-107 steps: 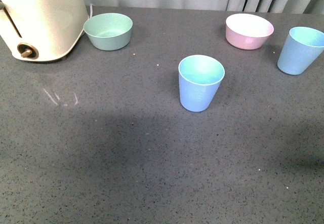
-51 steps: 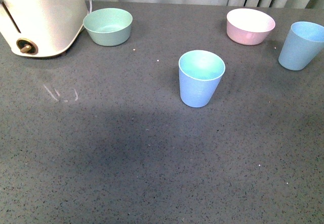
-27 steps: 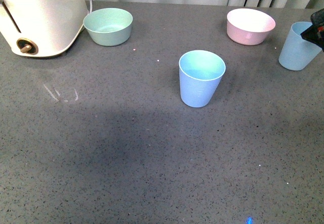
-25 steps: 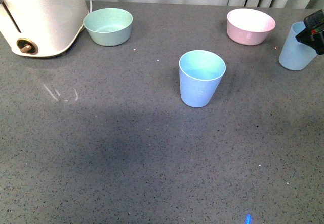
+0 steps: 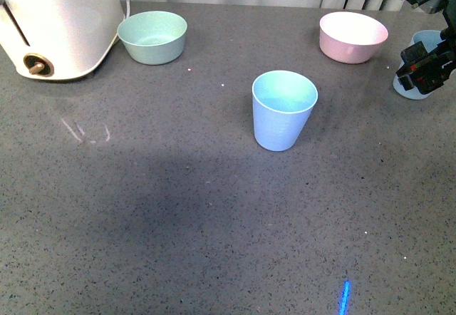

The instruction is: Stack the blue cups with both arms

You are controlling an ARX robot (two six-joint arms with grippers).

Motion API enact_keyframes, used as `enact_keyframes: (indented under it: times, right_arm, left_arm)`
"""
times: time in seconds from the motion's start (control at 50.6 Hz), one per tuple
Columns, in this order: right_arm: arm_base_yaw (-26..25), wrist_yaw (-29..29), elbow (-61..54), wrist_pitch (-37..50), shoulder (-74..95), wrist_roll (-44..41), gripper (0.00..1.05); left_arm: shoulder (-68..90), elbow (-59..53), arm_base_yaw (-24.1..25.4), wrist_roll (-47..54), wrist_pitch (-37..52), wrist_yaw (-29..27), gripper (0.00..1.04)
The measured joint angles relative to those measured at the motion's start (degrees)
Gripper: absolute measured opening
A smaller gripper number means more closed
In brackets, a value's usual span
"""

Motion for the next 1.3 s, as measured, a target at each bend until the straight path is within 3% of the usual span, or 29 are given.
enact_keyframes:
  times: [0.059,0.276,0.375,0.652,0.79,0.968,1.303]
  right_arm:
    - [-0.2,0.0,0.0,0.0,0.3,0.2,0.46]
    - [-0.7,0.2,-1.0,0.0,0.0,0.7,0.2]
    - [-1.2,-0.7,-3.3,0.1,-1.9,0.4,0.01]
    - [-1.5,-8.4,-11.9,-3.9,-16.8,-1.1,0.02]
    - [3.5,-15.2,-15.3,-11.0,-27.9,-3.7,0.02]
    - [10.5,-16.5,-17.3,-14.0,-31.8,-7.2,0.02]
    - [18.8,-13.7,-15.6,-13.8,-27.9,-7.8,0.02]
  left_arm:
    - [0.0,0.0,0.0,0.0,0.0,0.0,0.96]
    - [0.0,0.0,0.0,0.0,0.0,0.0,0.96]
    - [0.0,0.0,0.0,0.0,0.0,0.0,0.96]
    - [0.0,0.0,0.0,0.0,0.0,0.0,0.96]
    - [0.0,0.0,0.0,0.0,0.0,0.0,0.96]
    - [0.0,0.0,0.0,0.0,0.0,0.0,0.96]
    - [0.0,0.0,0.0,0.0,0.0,0.0,0.96]
